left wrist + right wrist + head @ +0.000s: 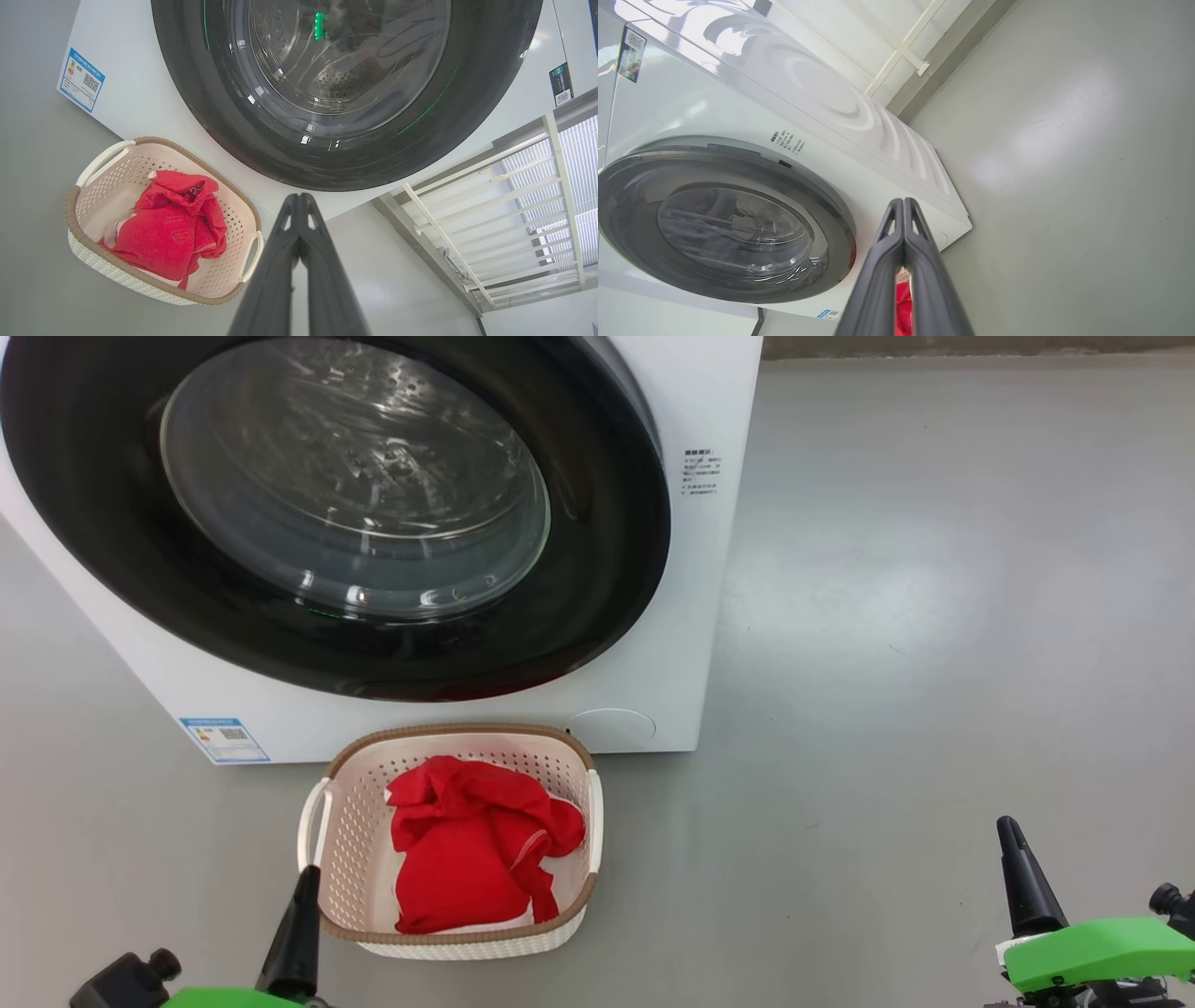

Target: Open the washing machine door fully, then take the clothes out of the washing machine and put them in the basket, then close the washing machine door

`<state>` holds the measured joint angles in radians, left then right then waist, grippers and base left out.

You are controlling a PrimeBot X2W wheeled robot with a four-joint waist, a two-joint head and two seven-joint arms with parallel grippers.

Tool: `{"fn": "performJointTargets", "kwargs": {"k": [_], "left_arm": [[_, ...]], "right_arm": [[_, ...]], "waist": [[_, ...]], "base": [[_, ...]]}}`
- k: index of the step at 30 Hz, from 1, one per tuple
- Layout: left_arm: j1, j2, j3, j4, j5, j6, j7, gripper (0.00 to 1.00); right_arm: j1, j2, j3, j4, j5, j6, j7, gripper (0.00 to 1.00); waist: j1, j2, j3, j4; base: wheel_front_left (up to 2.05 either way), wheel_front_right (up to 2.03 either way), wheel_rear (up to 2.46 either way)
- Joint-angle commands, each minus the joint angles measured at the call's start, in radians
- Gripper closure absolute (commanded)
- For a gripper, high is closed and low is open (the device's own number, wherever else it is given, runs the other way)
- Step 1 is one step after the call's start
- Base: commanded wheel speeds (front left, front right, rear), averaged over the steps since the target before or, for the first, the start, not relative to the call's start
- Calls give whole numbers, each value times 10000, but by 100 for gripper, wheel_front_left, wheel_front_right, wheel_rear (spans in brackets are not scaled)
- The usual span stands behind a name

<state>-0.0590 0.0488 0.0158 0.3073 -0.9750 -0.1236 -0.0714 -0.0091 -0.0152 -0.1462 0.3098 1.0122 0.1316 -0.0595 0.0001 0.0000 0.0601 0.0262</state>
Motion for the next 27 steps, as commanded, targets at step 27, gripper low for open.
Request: {"fn": "performJointTargets", "kwargs": {"k": [27], "left_arm": [[-412, 170, 503, -440, -3257, -54, 823, 100]], "right_arm": [[-723, -252, 231, -449, 2983, -7, 865, 100]], "waist": [[-1, 0, -287, -128]], "base": [[0, 0, 0]]}}
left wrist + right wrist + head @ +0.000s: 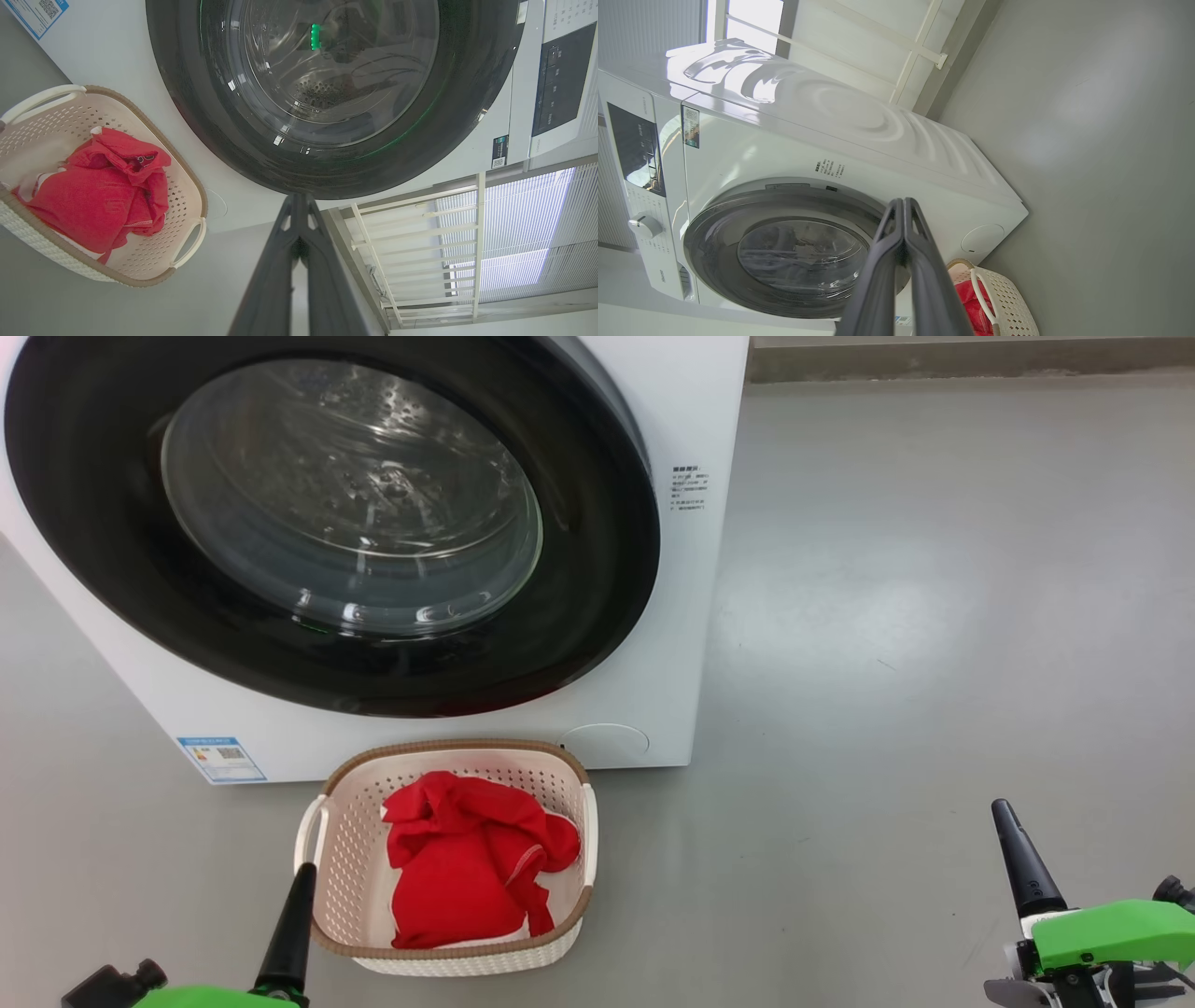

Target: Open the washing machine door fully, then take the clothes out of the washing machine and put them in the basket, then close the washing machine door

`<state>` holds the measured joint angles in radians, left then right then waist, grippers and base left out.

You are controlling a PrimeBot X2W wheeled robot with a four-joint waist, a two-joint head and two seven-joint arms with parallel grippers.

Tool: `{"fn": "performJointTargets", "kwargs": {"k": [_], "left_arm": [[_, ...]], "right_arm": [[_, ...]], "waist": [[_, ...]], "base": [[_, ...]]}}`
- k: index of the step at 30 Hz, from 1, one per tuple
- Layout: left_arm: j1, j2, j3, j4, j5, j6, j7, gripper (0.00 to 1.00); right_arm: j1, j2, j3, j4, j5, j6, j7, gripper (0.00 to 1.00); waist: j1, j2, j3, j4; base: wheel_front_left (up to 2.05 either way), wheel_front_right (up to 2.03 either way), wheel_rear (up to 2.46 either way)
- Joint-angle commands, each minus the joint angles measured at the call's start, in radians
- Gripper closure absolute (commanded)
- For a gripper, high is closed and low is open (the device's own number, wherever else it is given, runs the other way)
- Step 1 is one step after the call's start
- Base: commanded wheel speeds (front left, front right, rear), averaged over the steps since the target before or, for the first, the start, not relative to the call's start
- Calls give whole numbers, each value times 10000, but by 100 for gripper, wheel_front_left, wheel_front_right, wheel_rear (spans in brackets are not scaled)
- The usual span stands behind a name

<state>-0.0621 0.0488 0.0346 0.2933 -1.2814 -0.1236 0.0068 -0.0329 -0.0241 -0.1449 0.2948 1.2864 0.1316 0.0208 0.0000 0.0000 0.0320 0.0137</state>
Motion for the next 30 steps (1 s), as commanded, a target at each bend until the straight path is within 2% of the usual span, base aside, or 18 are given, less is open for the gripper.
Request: {"fn": "performJointTargets", "kwargs": {"k": [1, 30], "left_arm": [[-385, 170, 324, -305, -302, -55, 69, 100], [-491, 161, 599, -444, -3435, -71, 909, 100]], "right_arm": [[-495, -167, 220, -305, 341, -7, 91, 100], [-798, -262, 295, -461, 3210, -9, 935, 100]], "waist": [[0, 0, -17, -8], [0, 0, -307, -137]], "base": [[0, 0, 0], [0, 0, 0]]}}
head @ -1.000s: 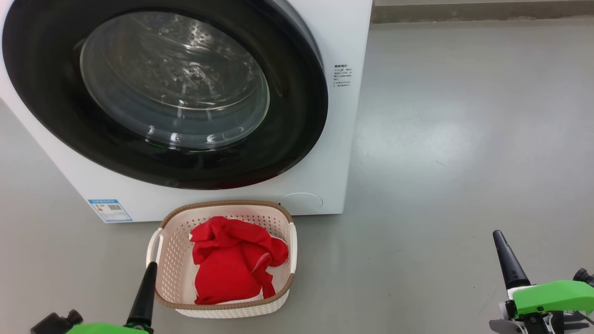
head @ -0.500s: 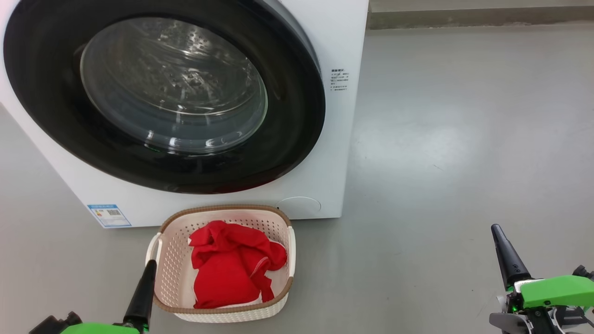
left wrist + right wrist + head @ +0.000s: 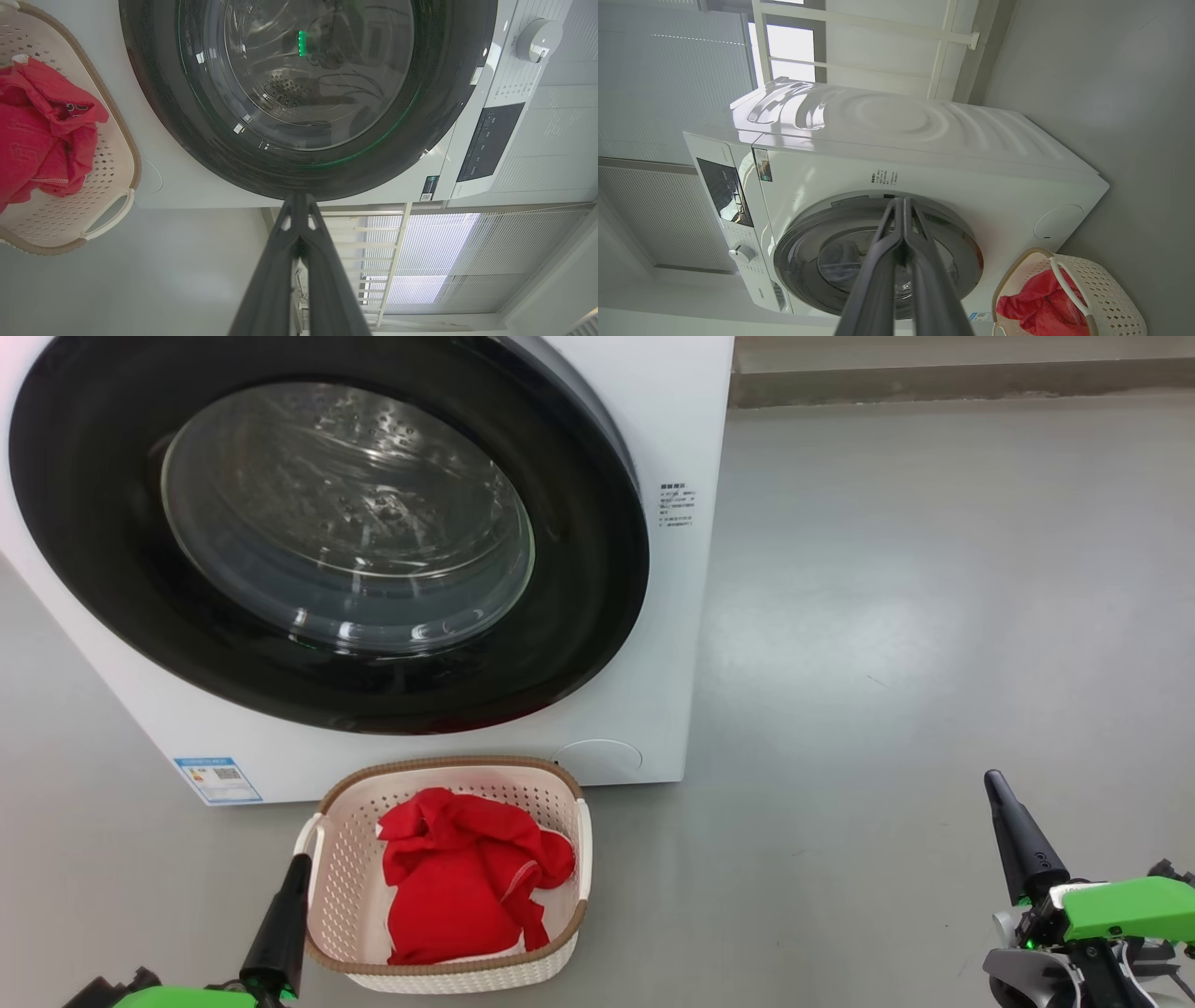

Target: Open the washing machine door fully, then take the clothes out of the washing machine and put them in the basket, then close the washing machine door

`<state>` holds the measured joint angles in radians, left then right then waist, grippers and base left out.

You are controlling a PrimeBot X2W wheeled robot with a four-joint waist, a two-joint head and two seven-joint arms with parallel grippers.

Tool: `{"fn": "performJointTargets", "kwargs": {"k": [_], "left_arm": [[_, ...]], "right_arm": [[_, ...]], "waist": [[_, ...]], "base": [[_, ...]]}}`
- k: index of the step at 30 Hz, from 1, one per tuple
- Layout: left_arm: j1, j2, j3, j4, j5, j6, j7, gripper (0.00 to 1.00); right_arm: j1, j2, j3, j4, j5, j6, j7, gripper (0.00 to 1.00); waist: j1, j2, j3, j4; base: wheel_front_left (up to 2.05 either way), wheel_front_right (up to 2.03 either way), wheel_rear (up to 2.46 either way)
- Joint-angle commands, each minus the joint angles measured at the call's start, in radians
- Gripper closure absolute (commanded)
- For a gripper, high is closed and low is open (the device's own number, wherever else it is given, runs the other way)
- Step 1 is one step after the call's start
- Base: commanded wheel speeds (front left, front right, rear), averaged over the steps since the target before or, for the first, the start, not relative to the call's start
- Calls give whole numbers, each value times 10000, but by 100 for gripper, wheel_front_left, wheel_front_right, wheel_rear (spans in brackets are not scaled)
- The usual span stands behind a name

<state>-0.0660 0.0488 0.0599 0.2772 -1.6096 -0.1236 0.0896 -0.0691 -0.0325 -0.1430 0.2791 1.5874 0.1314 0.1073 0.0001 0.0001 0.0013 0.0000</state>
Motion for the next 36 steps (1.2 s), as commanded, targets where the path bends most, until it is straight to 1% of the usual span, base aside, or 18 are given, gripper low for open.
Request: {"fn": "performJointTargets", "kwargs": {"k": [1, 36], "left_arm": [[-452, 160, 347, -283, -151, -71, 81, 100], [-455, 124, 399, -284, -107, -71, 122, 100]], "right_arm": [[-437, -177, 276, -304, 199, -7, 70, 100], [-436, -177, 278, -304, 202, -7, 68, 100]], "waist": [[0, -1, 1, 1], [0, -1, 1, 0]], "base": [[0, 0, 0], [0, 0, 0]]}}
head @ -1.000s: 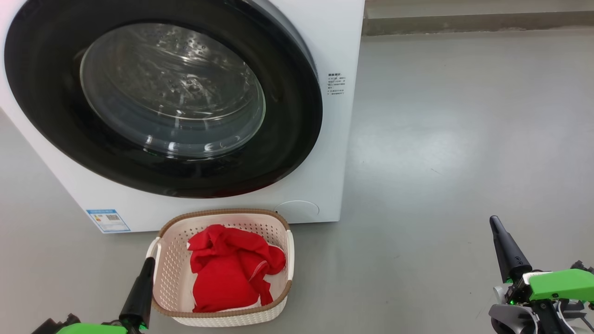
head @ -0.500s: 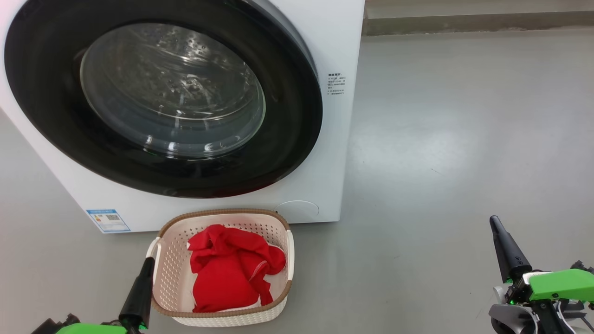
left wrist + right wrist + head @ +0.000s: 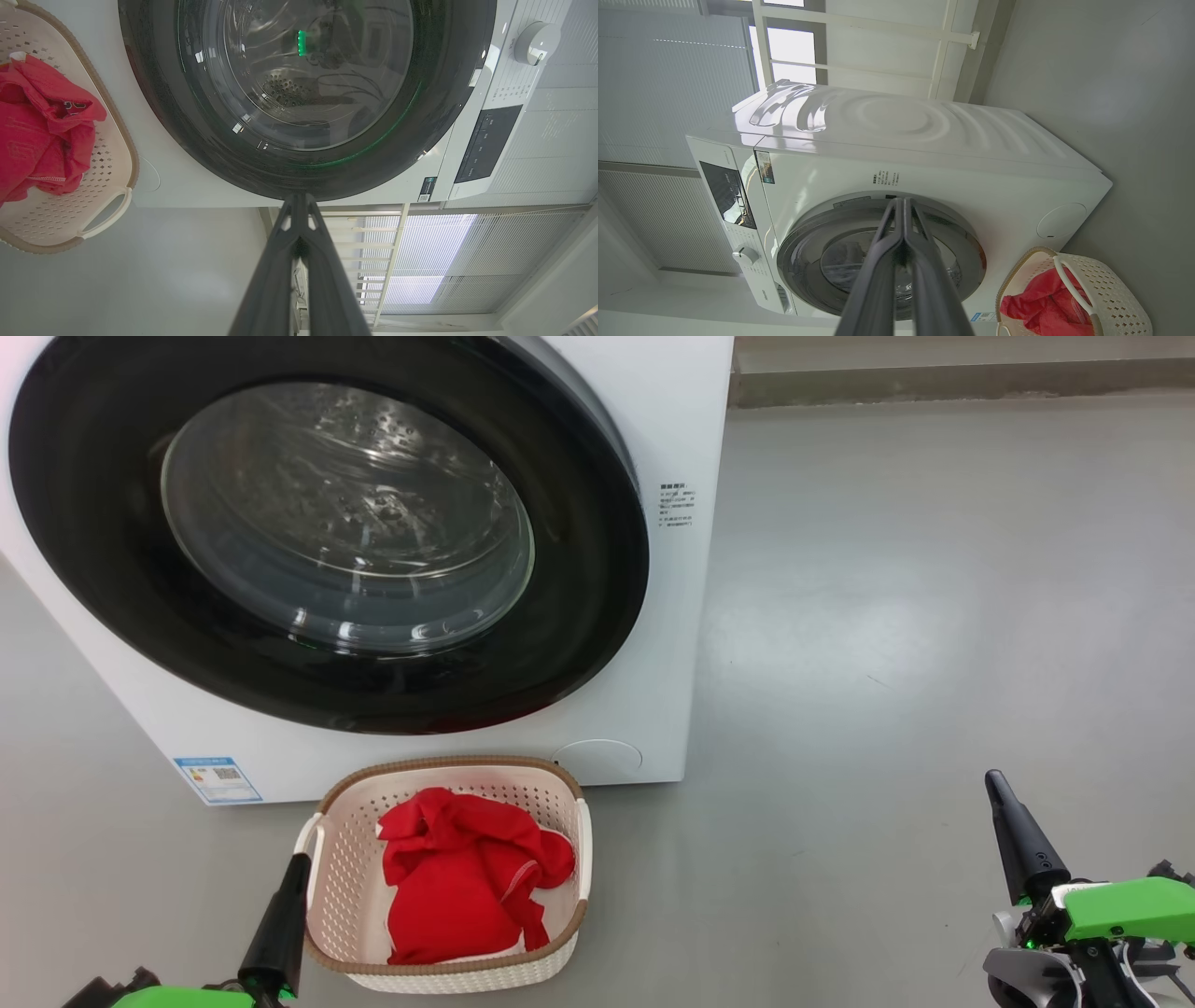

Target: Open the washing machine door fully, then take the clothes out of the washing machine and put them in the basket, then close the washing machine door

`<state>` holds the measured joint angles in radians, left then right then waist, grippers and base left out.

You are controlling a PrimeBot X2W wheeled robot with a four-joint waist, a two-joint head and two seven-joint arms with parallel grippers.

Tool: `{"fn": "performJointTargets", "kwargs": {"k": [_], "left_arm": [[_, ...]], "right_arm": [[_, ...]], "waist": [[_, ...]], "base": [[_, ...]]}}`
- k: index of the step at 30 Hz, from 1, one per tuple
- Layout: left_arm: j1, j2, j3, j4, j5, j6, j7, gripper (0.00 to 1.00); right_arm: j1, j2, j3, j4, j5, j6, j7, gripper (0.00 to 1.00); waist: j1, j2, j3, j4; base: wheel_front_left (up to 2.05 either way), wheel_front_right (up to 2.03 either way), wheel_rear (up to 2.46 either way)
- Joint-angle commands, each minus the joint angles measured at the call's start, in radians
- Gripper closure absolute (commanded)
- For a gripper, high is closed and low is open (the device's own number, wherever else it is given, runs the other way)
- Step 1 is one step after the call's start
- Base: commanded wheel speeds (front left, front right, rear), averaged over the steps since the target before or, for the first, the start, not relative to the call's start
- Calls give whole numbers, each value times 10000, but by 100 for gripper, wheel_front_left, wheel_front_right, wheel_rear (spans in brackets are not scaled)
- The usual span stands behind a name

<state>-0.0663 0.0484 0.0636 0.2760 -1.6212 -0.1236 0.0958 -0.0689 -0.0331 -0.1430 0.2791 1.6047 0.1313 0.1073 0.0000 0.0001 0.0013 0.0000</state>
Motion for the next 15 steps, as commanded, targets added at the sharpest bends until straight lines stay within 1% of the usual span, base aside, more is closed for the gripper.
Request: {"fn": "performJointTargets", "kwargs": {"k": [1, 15], "left_arm": [[-452, 127, 364, -272, 9, -71, 62, 100], [-454, 114, 381, -272, 24, -71, 76, 100]], "right_arm": [[-438, -171, 279, -304, 29, -6, 67, 100], [-438, -171, 279, -304, 30, -6, 67, 100]], "waist": [[0, -1, 0, 0], [0, -1, 0, 0]], "base": [[0, 0, 0], [0, 0, 0]]}}
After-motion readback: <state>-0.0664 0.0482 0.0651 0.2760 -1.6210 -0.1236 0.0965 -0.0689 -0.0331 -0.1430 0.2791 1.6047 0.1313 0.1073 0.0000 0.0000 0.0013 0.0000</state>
